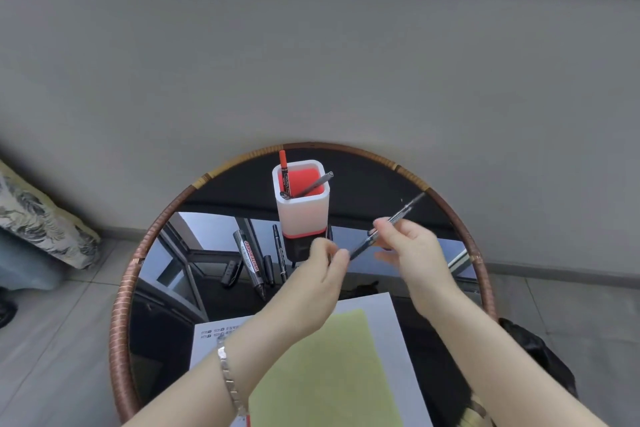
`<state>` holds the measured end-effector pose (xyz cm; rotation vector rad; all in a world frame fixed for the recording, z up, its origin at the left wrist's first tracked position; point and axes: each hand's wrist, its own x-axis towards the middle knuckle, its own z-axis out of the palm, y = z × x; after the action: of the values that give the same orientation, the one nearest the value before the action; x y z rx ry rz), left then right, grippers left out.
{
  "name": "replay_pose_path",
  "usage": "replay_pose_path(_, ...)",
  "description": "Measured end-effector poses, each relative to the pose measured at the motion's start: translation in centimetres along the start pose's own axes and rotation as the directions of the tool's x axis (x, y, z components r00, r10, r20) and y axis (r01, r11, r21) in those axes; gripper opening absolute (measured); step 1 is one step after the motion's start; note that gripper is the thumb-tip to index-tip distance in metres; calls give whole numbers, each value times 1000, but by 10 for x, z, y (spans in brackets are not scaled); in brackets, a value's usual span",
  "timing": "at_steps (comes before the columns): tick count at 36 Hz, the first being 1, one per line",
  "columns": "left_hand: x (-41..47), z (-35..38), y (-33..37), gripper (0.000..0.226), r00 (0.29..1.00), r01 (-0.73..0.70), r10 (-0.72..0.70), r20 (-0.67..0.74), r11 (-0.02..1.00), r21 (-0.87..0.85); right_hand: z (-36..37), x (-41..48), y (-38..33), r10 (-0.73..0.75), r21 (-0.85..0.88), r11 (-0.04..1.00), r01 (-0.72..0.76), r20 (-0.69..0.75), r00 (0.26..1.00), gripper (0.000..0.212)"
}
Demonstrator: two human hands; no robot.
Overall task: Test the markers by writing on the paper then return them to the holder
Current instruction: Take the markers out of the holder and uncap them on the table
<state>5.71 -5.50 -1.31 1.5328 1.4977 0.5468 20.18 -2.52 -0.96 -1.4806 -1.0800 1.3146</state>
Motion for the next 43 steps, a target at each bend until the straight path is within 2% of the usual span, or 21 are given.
replay_pose_path(1, 0, -1, -3, 17, 998, 58, -59, -24, 998, -39, -6, 8, 1, -11, -92, 996, 9, -32, 999, 20)
replay_pose_path(3, -1, -3, -10, 17, 990, 114, -121, -77, 989, -90, -13, 22, 7, 13, -295, 955, -12, -1, 1000, 21)
replay_pose_path(6, -5, -3, -18, 20, 984, 125, -138, -110, 985, -117, -11, 33, 28, 81, -568, 822, -33, 58, 995, 20)
replay_pose_path(8, -6, -3, -21, 14, 978, 131, -149, -146, 983, -126, -5, 35, 39, 92, -653, 756, -40, 45, 995, 37)
replay_pose_path(11, -5, -2, -18, 11, 966, 131, -145, -215, 988, -76, 2, 35, 44, 81, -715, 696, -59, -3, 997, 40)
replay_pose_path(14, 3, 6, -13, 10, 966, 110, -109, -234, 994, -10, 3, 36, 49, 34, -700, 713, -48, -34, 999, 29)
replay_pose_path(18, 26, 25, -4, 14, 969, 111, -66, -239, 977, 181, 2, 37, 53, 49, -651, 757, -62, -38, 998, 21)
replay_pose_path(21, 41, 37, 0, 19, 979, 121, -46, -197, 915, 385, -1, 36, 56, 62, -608, 791, -67, -29, 998, 17)
replay_pose_path(24, 51, 46, 0, 5, 991, 89, -18, -130, 819, 567, -4, 35, 58, 84, -588, 805, -81, -23, 996, 21)
replay_pose_path(26, 54, 48, -2, 15, 995, 77, -19, -99, 781, 619, -6, 34, 57, 93, -591, 803, -84, -15, 996, 22)
replay_pose_path(28, 55, 47, -4, 16, 996, 71, -22, -86, 780, 621, -6, 35, 57, 98, -604, 793, -79, -2, 995, 23)
replay_pose_path(30, 51, 41, -6, 6, 995, 63, -8, -97, 809, 584, -6, 35, 57, 111, -612, 787, -79, 15, 994, 25)
replay_pose_path(33, 40, 28, -10, 24, 990, 37, 43, -132, 832, 554, -5, 34, 56, 95, -655, 754, -43, 43, 995, 28)
replay_pose_path(36, 27, 9, -16, 24, 979, 18, 90, -182, 856, 516, 2, 34, 45, -94, -687, 722, 85, 25, 995, 27)
replay_pose_path(38, 16, -3, -21, 21, 971, 13, 103, -217, 879, 476, 12, 37, 31, -245, -660, 721, 212, 44, 969, 27)
replay_pose_path(40, 7, -16, -25, 21, 963, 24, 100, -250, 893, 449, 26, 43, 11, -324, -589, 750, 299, 67, 944, 31)
replay_pose_path(43, -4, -31, -28, 22, 956, 54, 79, -282, 899, 435, 48, 54, -19, -373, -545, 765, 343, 60, 926, 42)
